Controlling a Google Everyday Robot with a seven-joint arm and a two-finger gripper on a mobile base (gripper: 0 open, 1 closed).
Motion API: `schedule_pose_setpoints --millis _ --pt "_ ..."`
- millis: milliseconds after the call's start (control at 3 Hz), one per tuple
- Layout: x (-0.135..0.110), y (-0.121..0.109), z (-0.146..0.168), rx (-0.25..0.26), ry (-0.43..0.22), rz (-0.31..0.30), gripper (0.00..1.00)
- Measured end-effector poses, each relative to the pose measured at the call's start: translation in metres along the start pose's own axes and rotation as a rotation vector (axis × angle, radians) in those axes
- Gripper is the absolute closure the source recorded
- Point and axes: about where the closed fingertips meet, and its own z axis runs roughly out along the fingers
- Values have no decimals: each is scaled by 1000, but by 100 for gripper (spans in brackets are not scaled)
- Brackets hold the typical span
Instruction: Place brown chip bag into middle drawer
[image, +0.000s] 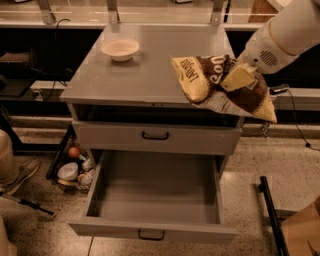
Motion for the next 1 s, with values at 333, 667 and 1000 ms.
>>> schedule_pose_setpoints --millis 333,667,1000 --pt "6 10 -1 -32 25 -2 100" --pt "6 10 -1 -32 26 -2 100" --pt "17 24 8 -55 60 12 100"
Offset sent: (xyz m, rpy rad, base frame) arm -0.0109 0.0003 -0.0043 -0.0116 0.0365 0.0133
